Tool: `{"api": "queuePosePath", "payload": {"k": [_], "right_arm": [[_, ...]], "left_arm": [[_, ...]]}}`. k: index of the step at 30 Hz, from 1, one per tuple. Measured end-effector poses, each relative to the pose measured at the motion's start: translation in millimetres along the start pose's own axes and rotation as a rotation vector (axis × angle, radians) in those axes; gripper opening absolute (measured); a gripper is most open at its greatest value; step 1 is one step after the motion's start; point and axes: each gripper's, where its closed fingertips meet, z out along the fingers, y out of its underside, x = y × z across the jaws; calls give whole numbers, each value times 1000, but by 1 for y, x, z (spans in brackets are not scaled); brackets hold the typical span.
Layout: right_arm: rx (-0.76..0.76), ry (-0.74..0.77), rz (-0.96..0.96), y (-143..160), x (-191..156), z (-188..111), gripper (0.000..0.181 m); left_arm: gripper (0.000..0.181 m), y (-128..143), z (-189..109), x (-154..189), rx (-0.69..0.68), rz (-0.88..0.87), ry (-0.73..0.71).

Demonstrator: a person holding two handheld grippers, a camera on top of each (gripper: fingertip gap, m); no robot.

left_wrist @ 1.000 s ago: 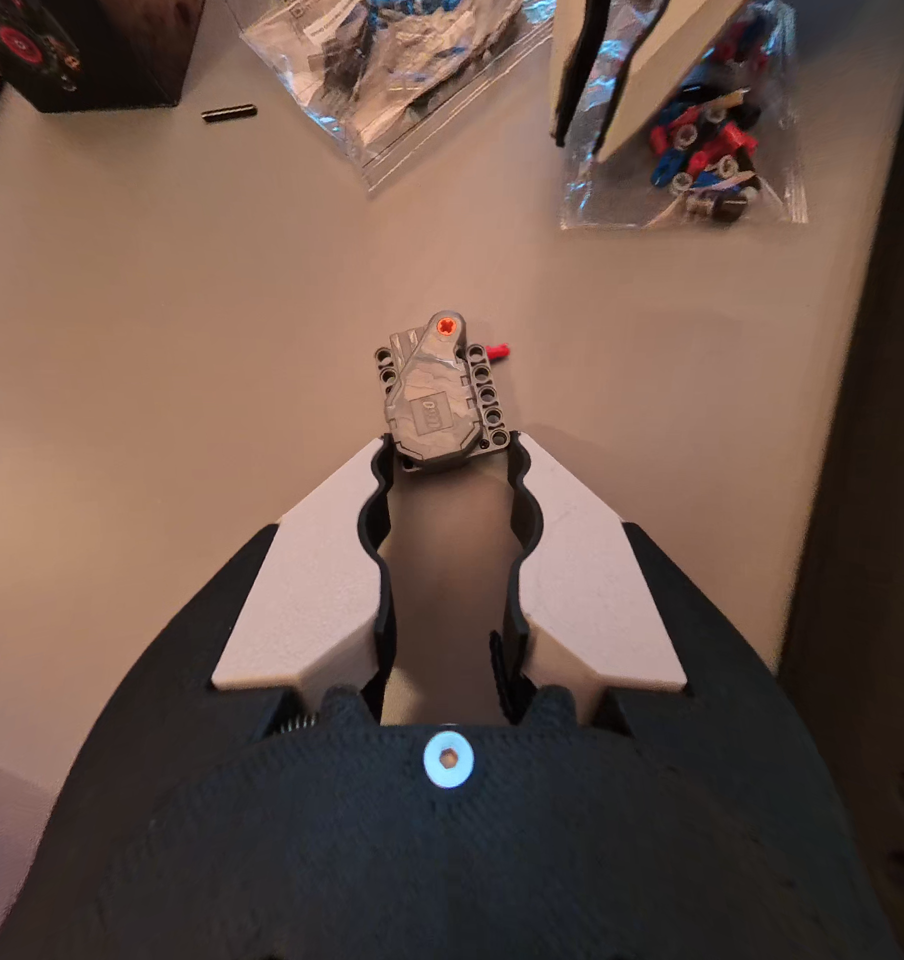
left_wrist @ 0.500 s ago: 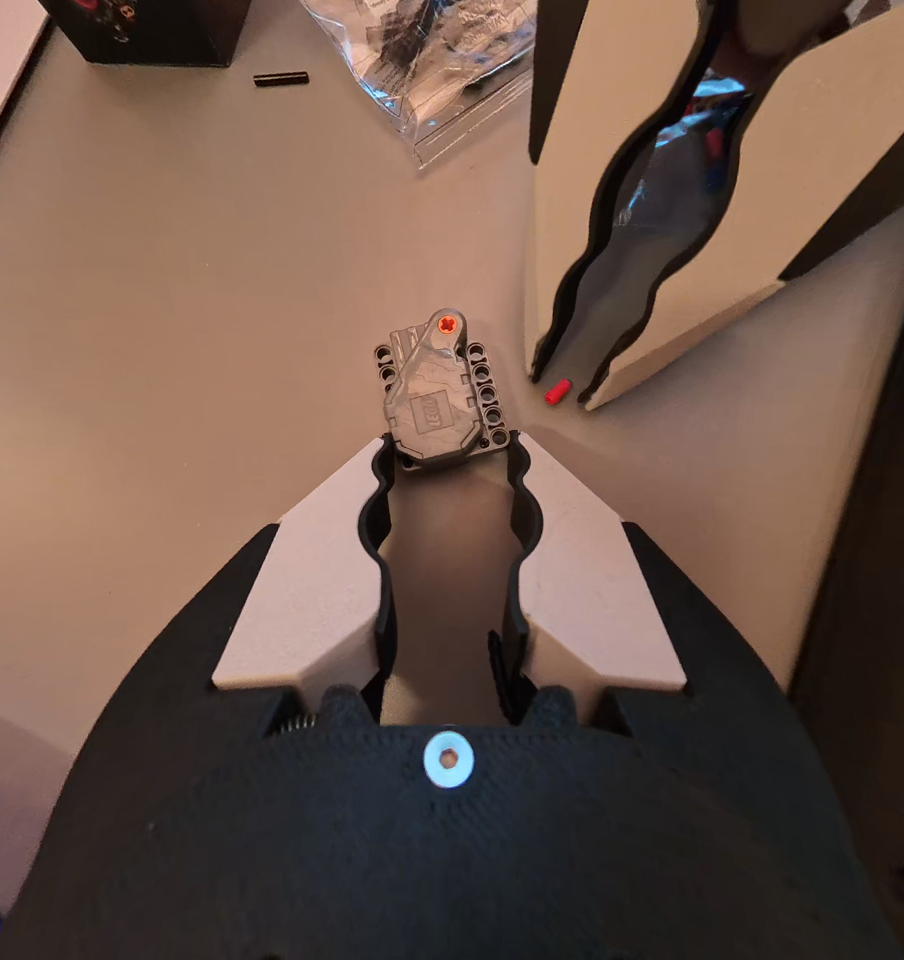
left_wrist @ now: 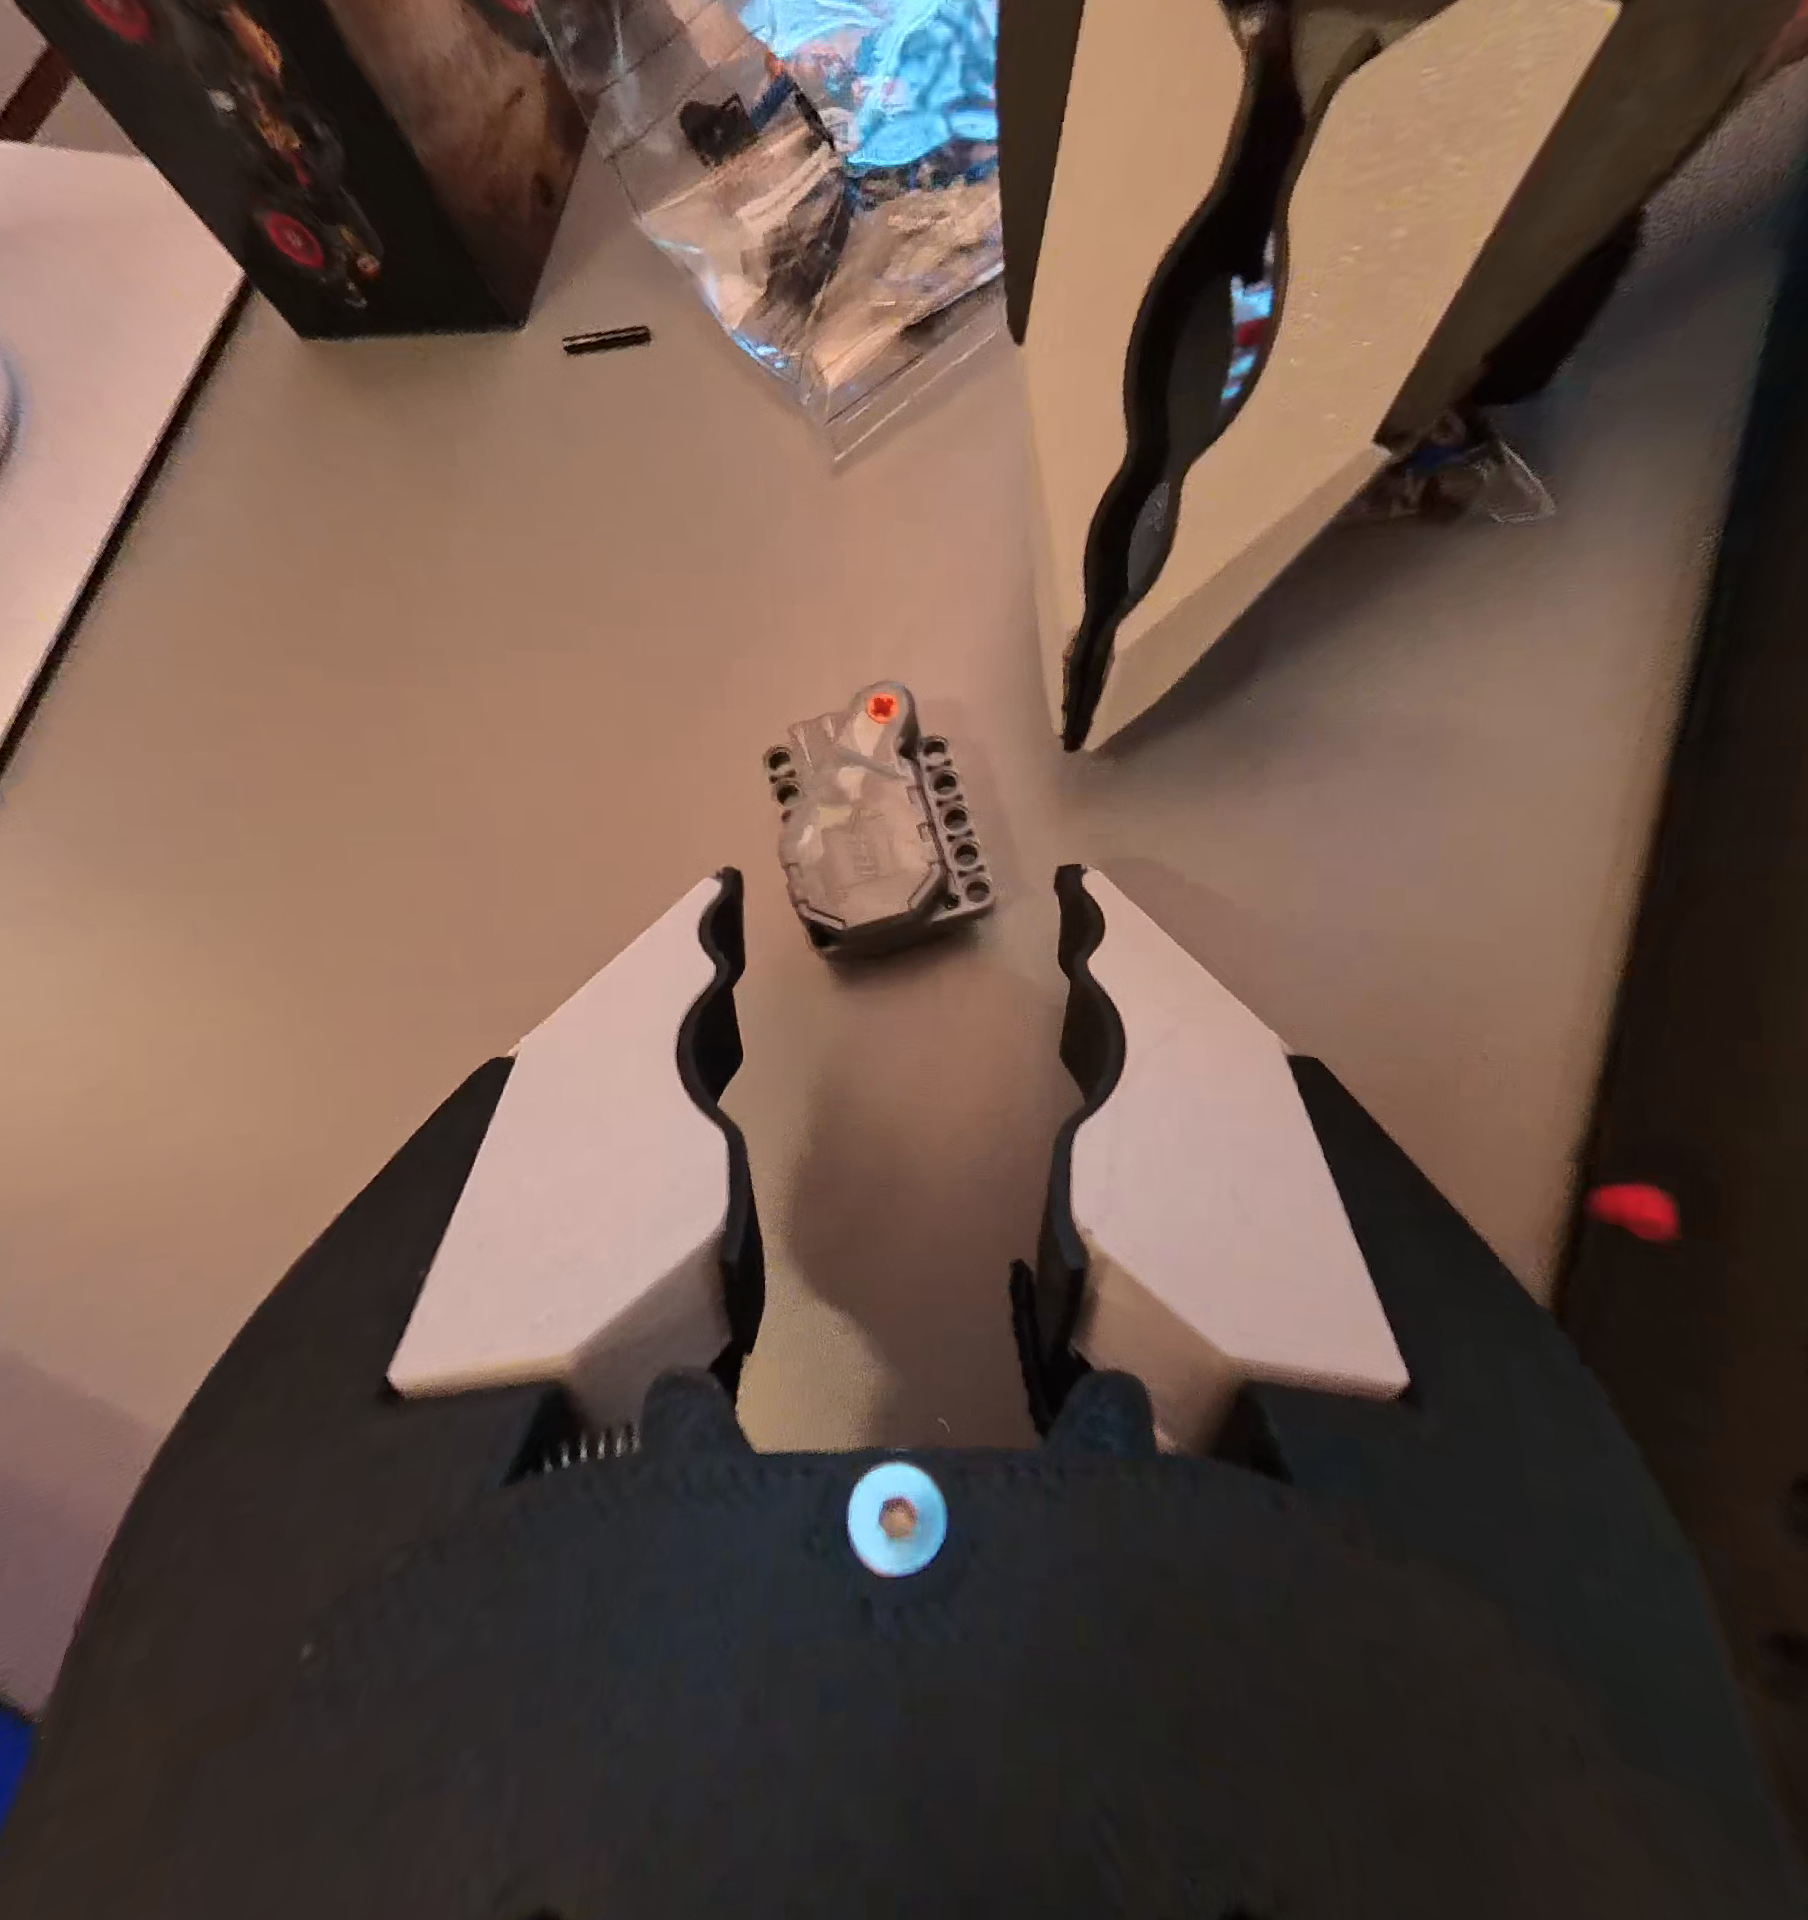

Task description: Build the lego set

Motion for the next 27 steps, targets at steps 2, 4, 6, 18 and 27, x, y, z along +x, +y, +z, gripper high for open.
{"api": "queuePosePath", "payload": {"k": [2, 4, 6, 18, 27], "right_arm": [[-35, -1, -10, 6, -2, 2, 1], [-54, 5, -31, 9, -5, 4, 2], [-50, -32, -48, 7, -15, 5, 3], [-57, -208, -150, -1, -77, 19, 15], [-59, -33, -112, -5, -33, 15, 26]], "left_arm": [[57, 5, 1, 3, -21, 8, 14], [55, 8, 2, 3, -35, -1, 17], [51, 7, 1, 2, -23, -23, 30], [40, 10, -4, -12, -11, -96, -2], [30, 14, -14, -25, 23, -195, 17]]}}
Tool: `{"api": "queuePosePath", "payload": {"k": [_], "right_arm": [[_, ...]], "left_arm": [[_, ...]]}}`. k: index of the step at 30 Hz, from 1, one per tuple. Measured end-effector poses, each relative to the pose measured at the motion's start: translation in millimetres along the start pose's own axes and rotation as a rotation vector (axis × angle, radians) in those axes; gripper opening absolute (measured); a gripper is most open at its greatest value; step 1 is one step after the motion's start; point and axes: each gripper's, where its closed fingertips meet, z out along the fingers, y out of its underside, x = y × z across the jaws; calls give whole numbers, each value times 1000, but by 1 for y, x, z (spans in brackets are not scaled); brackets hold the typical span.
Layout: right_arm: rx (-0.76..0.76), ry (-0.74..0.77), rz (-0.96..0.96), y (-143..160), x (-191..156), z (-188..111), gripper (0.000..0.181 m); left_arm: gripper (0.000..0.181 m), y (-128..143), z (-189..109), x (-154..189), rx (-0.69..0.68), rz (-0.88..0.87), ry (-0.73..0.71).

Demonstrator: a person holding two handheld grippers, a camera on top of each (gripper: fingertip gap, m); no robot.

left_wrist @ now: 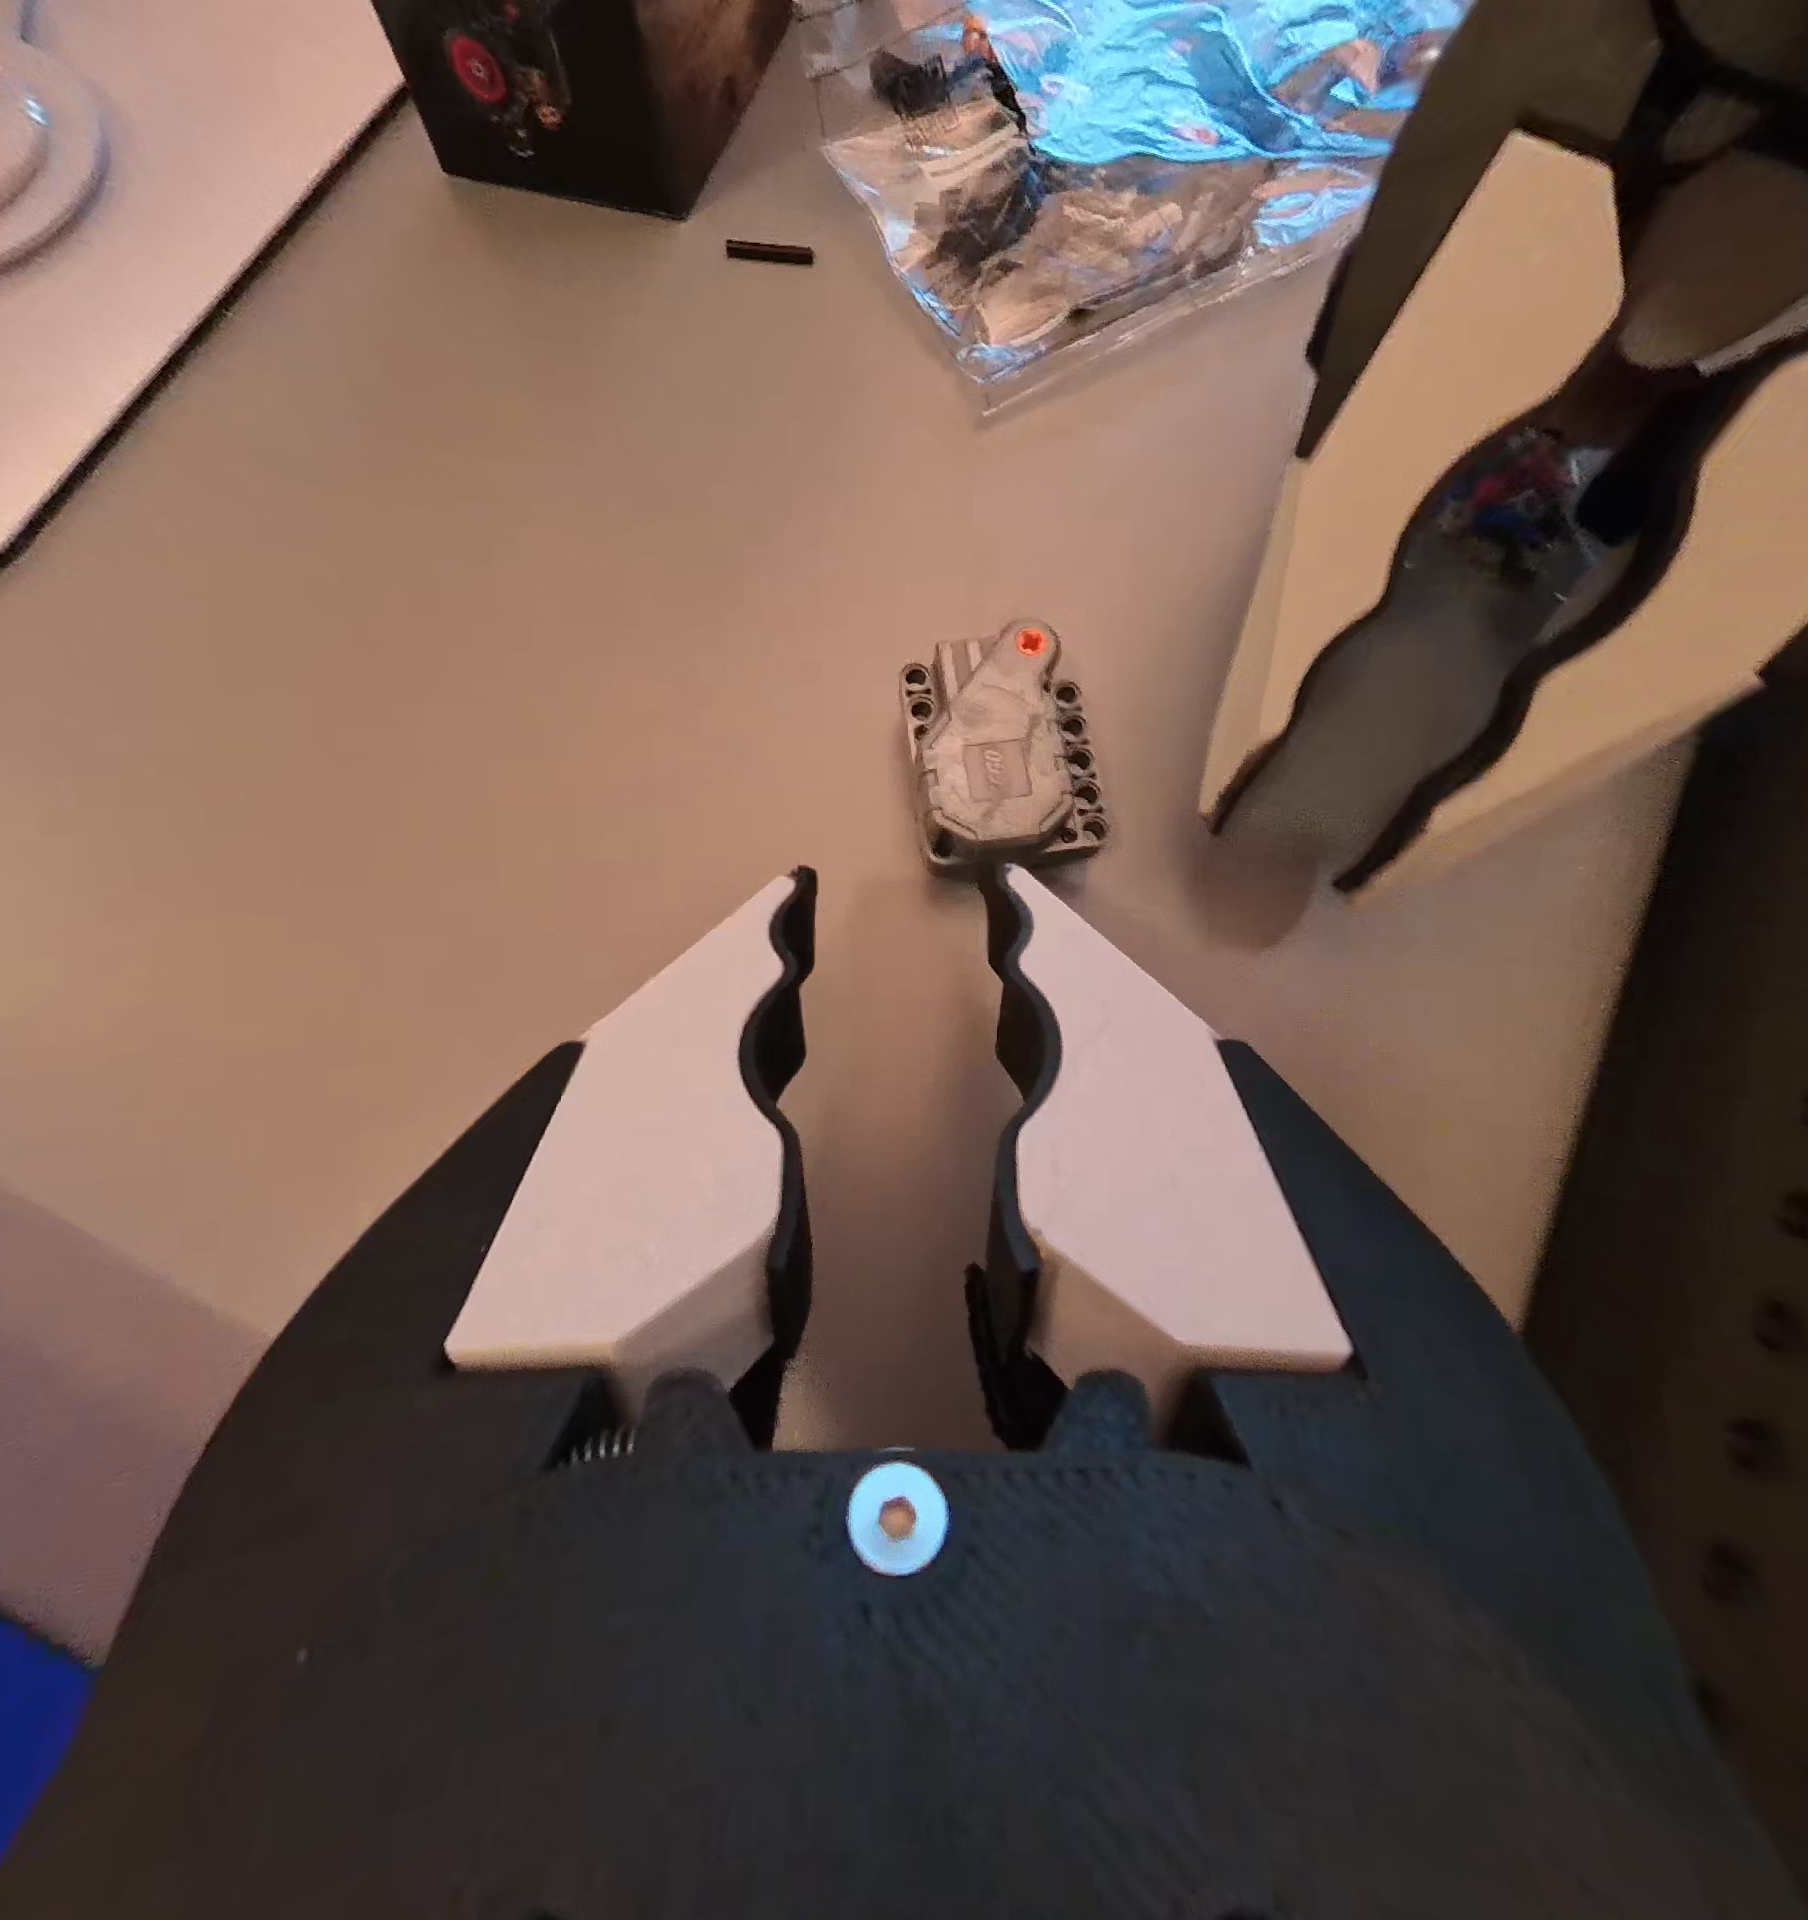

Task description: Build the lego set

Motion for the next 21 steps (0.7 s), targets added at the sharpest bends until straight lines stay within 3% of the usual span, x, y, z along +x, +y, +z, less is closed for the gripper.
{"api": "queuePosePath", "payload": {"k": [5, 10, 21], "right_arm": [[4, 13, 6, 1, 5, -4, 25], [24, 2, 20, 3, 5, -3, 22], [39, 40, 40, 6, 15, -4, 21]], "left_arm": [[30, 14, -10, 29, -56, 48, 180], [19, 27, -1, 41, -118, 215, 134], [3, 21, 19, 51, -124, 276, 105]]}}
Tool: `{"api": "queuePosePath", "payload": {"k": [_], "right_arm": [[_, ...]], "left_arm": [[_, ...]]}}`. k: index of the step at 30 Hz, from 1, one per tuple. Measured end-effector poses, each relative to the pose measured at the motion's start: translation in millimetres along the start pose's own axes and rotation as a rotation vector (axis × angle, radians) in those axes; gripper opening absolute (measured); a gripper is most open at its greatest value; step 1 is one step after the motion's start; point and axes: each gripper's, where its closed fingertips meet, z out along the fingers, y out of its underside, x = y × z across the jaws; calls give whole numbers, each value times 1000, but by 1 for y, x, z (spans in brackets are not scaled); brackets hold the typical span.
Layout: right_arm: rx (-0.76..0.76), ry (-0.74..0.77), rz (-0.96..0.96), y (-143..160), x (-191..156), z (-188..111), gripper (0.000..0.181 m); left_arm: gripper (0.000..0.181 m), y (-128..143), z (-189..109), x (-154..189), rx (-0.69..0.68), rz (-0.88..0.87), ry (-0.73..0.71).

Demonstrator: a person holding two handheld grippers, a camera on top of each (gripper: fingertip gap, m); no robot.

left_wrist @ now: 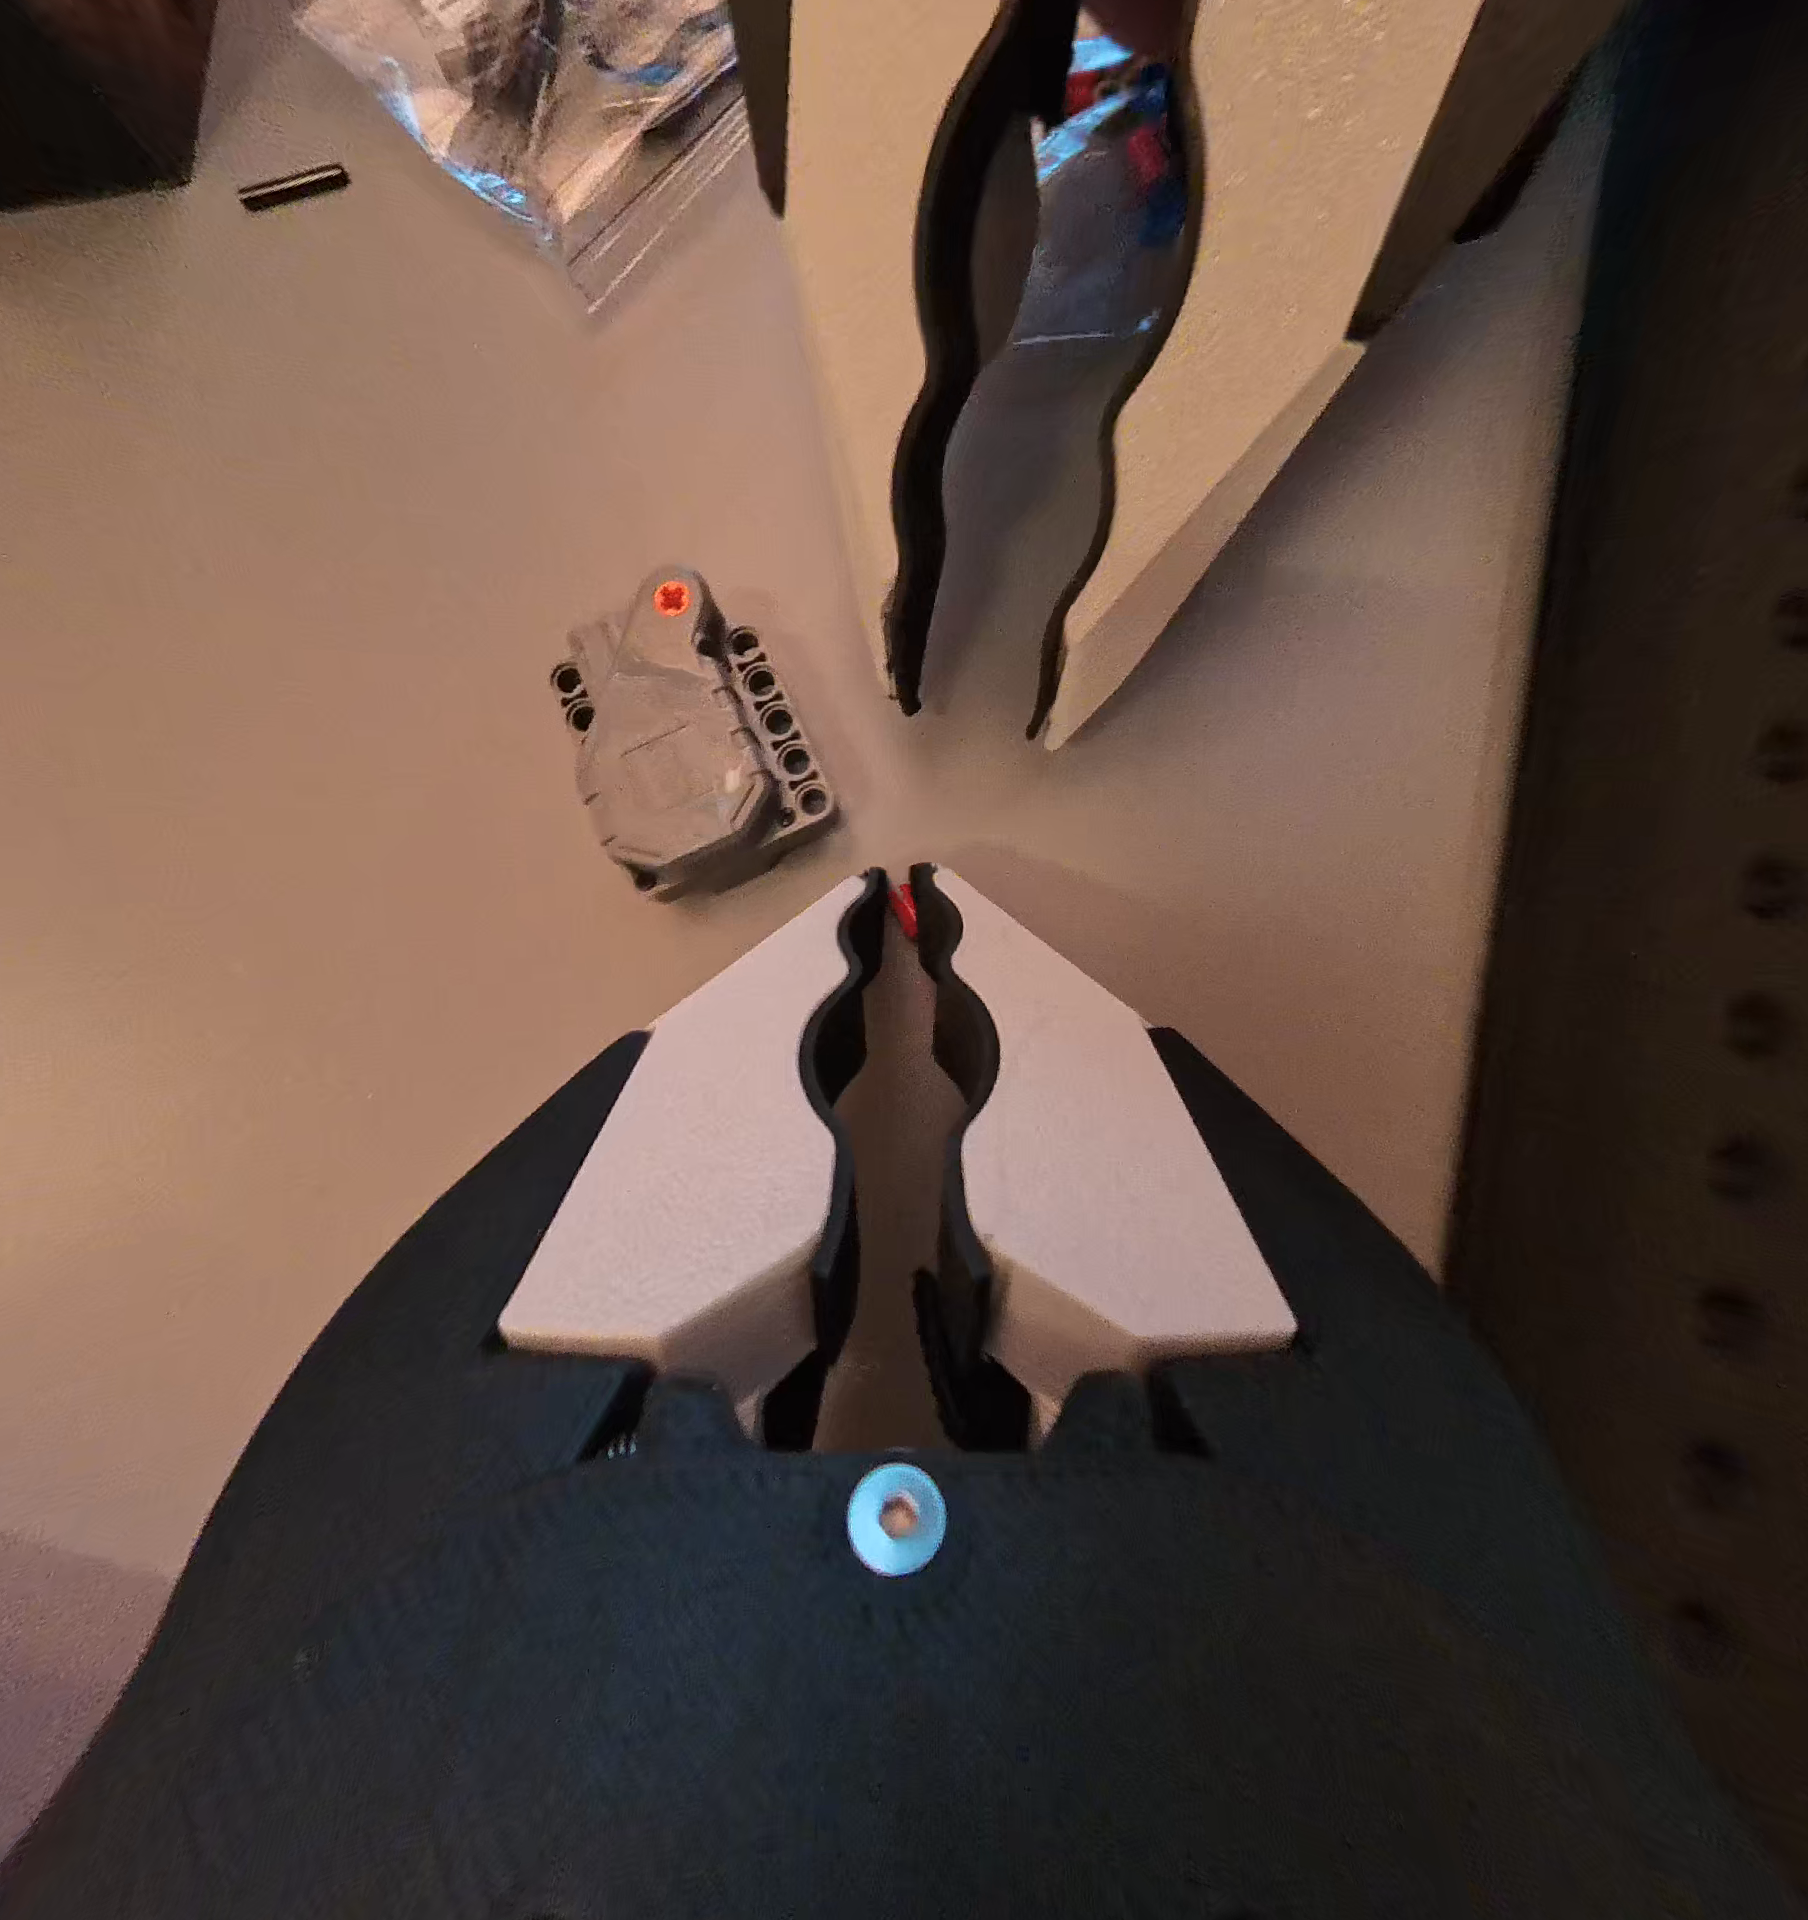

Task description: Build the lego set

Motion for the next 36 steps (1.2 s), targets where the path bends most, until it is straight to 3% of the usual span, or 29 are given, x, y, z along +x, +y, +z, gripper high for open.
{"api": "queuePosePath", "payload": {"k": [9, 11, 15, 21, 36], "right_arm": [[10, 5, -1, -1, -1, -1, 21], [10, 5, -4, -1, -1, -1, 21], [2, 7, -8, 0, -2, 0, 21], [-10, 15, -7, 2, 0, 2, 21], [-2, 17, 1, 1, 2, 2, 19]], "left_arm": [[2, -5, -5, -4, 53, -81, 7], [14, -9, -9, -4, 83, -108, 30], [19, -3, -19, -8, 98, -176, 75], [16, 13, -12, -11, 21, -172, 44], [0, 5, -3, -10, 23, -74, 34]]}}
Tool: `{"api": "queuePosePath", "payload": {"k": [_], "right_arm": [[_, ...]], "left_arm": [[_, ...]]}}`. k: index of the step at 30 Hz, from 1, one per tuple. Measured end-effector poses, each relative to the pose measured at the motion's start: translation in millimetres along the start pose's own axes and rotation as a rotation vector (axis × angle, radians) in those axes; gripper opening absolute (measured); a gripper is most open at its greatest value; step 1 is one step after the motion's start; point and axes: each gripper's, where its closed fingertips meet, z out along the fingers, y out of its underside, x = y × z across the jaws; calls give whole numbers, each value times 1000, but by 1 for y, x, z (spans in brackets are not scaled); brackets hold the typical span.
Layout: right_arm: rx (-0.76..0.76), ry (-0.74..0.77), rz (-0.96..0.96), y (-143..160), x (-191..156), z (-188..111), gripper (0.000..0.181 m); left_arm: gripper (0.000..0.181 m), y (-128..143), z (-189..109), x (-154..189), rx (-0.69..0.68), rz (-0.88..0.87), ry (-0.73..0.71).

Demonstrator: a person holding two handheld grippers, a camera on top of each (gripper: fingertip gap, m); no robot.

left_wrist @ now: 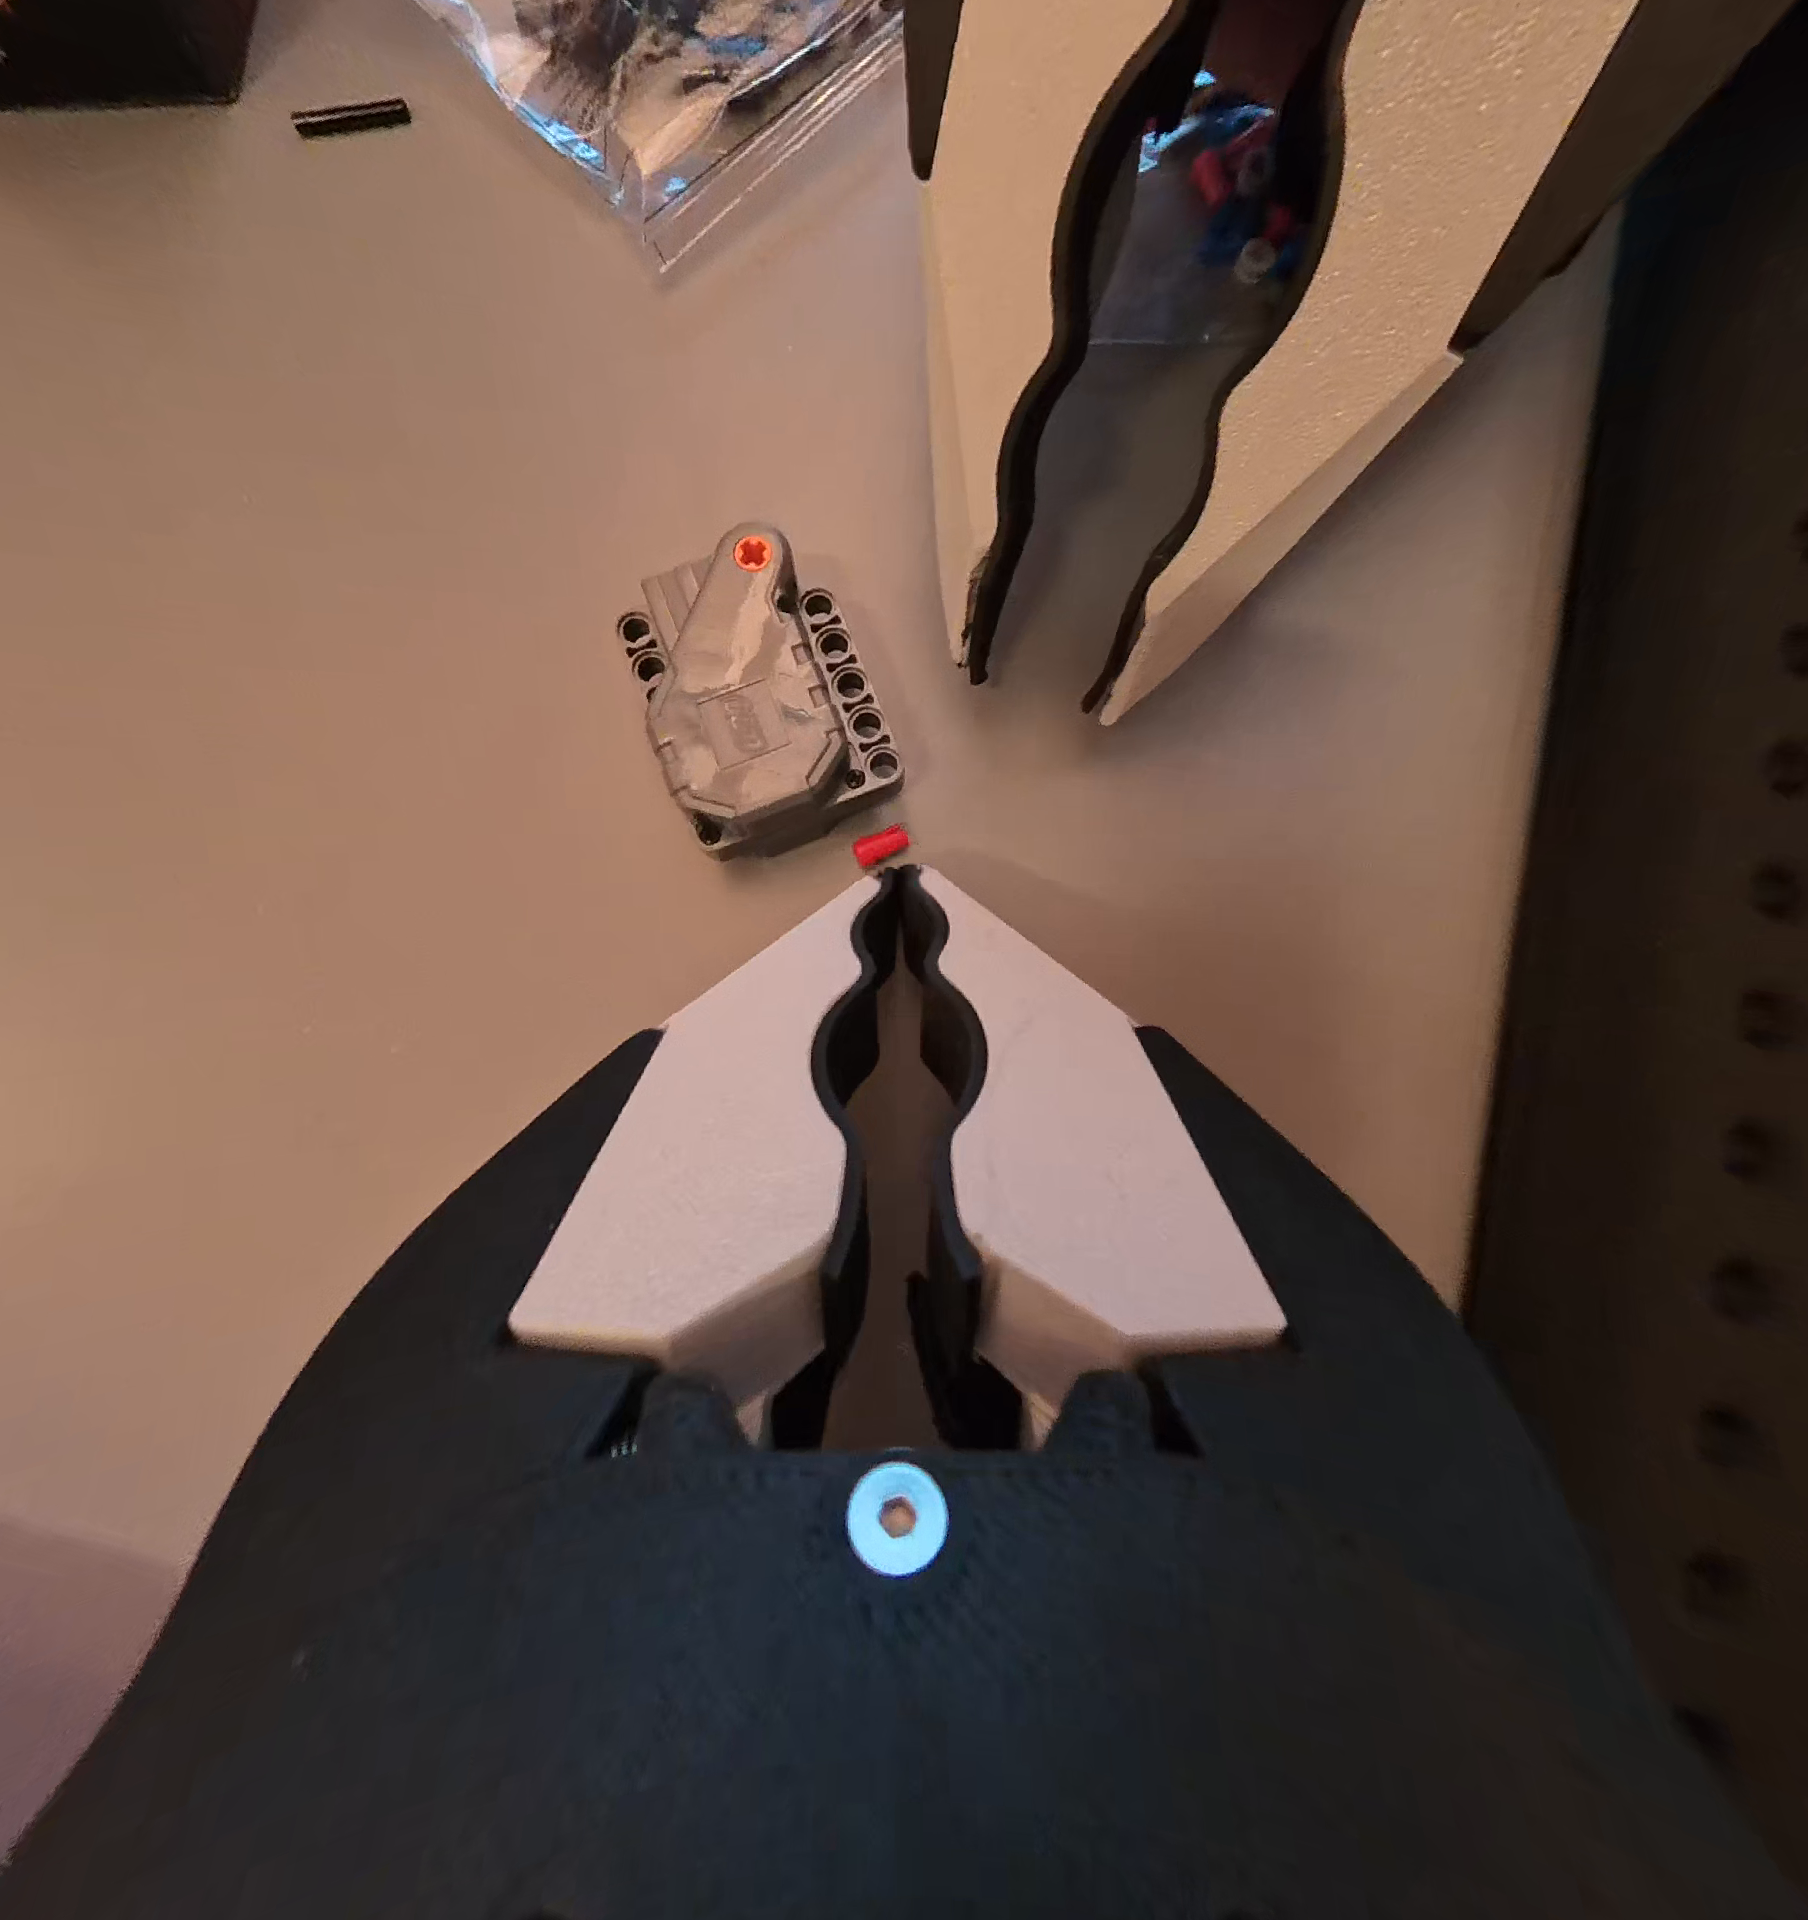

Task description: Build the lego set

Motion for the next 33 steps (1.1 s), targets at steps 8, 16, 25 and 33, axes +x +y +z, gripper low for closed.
{"api": "queuePosePath", "payload": {"k": [8, 16, 25, 33], "right_arm": [[-5, -2, 2, 1, 0, 1, 19], [-10, -8, 2, 2, 0, 3, 18], [-14, 30, 45, 5, 14, 1, 20], [-22, 29, 50, 7, 15, 0, 19]], "left_arm": [[11, -5, 5, -5, -7, 22, -48], [17, -10, 9, -6, -8, -2, -59], [16, -20, 18, -2, -5, 7, -58], [3, -24, 22, 4, -7, 60, -68]]}}
